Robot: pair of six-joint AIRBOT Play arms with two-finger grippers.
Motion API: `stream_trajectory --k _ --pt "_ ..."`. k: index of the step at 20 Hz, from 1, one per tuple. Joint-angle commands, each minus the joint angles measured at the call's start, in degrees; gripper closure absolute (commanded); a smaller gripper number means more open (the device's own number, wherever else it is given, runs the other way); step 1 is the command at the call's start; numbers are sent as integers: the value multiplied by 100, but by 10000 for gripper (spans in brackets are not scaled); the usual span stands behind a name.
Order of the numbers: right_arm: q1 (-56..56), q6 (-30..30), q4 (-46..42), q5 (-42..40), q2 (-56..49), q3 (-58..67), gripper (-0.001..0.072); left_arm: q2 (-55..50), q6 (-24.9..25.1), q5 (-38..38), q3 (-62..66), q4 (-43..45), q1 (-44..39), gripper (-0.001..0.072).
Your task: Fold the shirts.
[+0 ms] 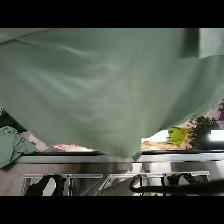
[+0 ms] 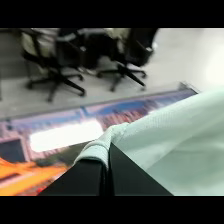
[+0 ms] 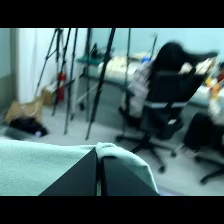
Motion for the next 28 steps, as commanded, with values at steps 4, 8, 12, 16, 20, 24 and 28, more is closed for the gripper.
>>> stream_trajectory --k 4,8,12,16,20,24,28 --pt "730 -437 979 313 -3165 39 687 -2396 601 1187 -1270 520 -1475 694" --pt "1187 -116 960 267 -4811 39 687 -4148 592 1622 -1325 890 -1755 693" --pt "1176 138 938 315 -5180 39 606 -5241 507 1335 -540 887 -1716 689" --pt "575 616 527 1137 -4446 39 383 -5458 116 181 413 938 -1331 39" --pt "-297 1521 -695 2465 -3600 -221 385 -5438 -389 -1539 505 1370 -726 40" --pt "-1145 1980 -1202 2640 -2332 -2212 385 -5049 -411 -1692 -1095 2216 -254 40" --pt "-1784 2518 -1947 2253 -1119 -4409 381 -4894 -273 -1021 -2479 2564 175 40"
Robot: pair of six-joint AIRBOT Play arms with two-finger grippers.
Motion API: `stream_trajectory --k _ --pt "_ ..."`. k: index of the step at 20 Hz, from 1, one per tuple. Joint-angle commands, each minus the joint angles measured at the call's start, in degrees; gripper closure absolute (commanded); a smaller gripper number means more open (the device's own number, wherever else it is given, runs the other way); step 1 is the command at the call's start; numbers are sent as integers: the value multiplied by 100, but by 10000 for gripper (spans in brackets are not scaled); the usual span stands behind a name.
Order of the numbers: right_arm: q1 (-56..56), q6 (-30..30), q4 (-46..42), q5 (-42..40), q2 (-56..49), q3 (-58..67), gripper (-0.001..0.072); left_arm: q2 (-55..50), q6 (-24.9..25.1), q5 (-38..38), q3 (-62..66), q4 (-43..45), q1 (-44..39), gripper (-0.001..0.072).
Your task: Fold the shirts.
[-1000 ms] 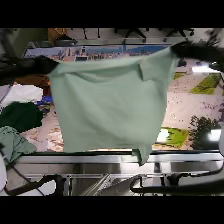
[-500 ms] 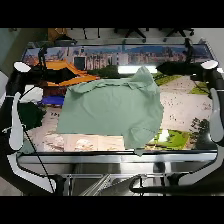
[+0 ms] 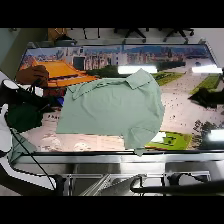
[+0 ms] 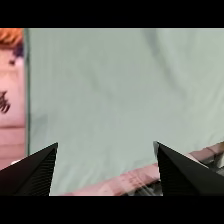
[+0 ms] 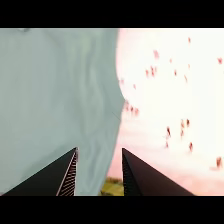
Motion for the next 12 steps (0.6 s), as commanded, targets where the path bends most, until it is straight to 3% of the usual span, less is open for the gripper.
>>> stream_trajectory --k 1,4,7,9,12 --pt "-485 413 -560 -164 977 -1803 381 109 68 529 -1051 448 391 40" --pt "-444 398 -249 -173 1204 -2684 381 107 94 1069 -1239 424 527 40" --pt "-321 291 13 -229 1209 -3195 379 105 323 1141 -1248 393 328 40" --pt "-144 289 81 -315 1187 -3425 240 105 409 1167 -1349 389 173 40" --pt "203 293 96 -564 1163 -3609 246 107 490 1178 -1814 393 61 41"
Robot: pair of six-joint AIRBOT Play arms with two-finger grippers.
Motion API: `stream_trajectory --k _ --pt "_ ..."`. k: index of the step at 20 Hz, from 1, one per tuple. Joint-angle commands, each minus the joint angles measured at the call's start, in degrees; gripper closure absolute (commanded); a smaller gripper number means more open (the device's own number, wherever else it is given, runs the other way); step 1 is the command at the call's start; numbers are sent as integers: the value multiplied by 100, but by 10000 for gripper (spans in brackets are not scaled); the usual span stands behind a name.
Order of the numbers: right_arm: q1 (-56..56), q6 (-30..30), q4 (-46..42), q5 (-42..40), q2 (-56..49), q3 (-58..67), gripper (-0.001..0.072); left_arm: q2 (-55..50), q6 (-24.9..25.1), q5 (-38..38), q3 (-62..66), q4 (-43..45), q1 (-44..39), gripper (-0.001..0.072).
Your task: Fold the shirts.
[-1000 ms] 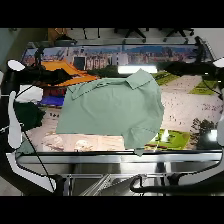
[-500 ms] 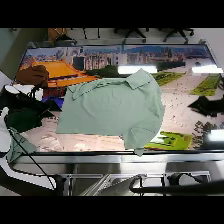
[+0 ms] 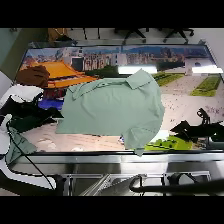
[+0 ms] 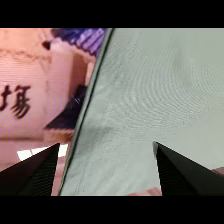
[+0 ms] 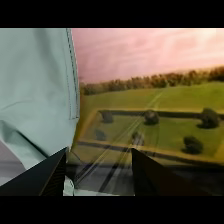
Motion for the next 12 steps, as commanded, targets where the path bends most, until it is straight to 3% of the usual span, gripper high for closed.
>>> stream_trajectory --k 1,3,4,7,8,9,10,12 --pt "393 -7 98 -284 -37 -284 246 -20 151 83 -555 105 -111 40" --pt "664 -11 273 -476 -162 -289 246 -20 240 79 -881 138 -81 40" --pt "791 -13 356 -577 -249 -289 246 -15 249 68 -931 142 -28 132" --pt "1233 -50 562 -739 -590 -289 246 -15 240 -164 -828 87 138 131" --pt "1390 -50 577 -802 -702 -289 246 -15 243 -286 -739 55 166 273" --pt "1561 -50 573 -920 -820 -289 246 -13 245 -334 -660 -13 164 502" --pt "1705 -48 579 -1051 -929 -289 246 -13 243 -328 -597 -66 162 619" --pt "1904 -50 658 -1294 -1102 -289 246 -15 243 -236 -490 -55 87 662"
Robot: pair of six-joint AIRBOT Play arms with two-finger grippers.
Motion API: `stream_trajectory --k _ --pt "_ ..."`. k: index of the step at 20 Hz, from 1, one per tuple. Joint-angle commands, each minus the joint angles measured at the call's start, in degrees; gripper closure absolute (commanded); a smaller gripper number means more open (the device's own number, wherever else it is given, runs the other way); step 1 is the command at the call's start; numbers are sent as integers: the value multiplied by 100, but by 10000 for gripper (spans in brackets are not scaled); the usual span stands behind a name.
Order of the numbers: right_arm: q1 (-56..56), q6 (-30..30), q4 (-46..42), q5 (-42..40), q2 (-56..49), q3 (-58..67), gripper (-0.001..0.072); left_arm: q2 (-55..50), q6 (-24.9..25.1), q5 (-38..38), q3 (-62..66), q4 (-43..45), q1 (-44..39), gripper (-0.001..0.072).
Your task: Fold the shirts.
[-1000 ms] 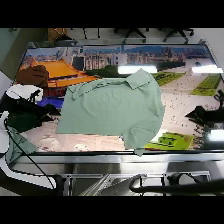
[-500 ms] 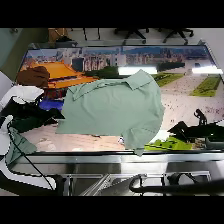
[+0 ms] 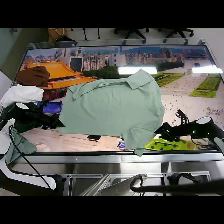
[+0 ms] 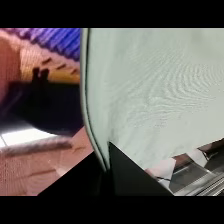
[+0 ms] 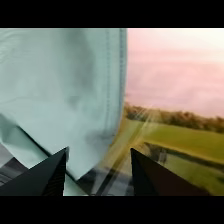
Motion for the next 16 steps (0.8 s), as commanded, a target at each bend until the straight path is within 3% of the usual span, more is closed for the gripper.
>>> stream_trajectory --k 1,6,7,8,9,12,16 --pt "380 -24 122 -575 -339 -9 246 13 4 37 184 90 -59 662" --pt "389 -387 498 -1196 -428 76 266 13 -35 190 426 87 -153 694" --pt "387 -431 498 -1185 -426 146 453 15 -61 164 501 87 -153 694" --pt "389 -472 494 -1141 -420 243 588 31 -68 114 566 85 -153 695" --pt "389 -507 496 -1058 -398 363 671 94 -68 81 595 76 -153 695" --pt "389 -699 501 -461 -9 1034 687 684 125 -33 597 -599 -153 696" --pt "323 -704 501 212 1335 2826 688 2240 520 -619 785 -2006 -153 696"
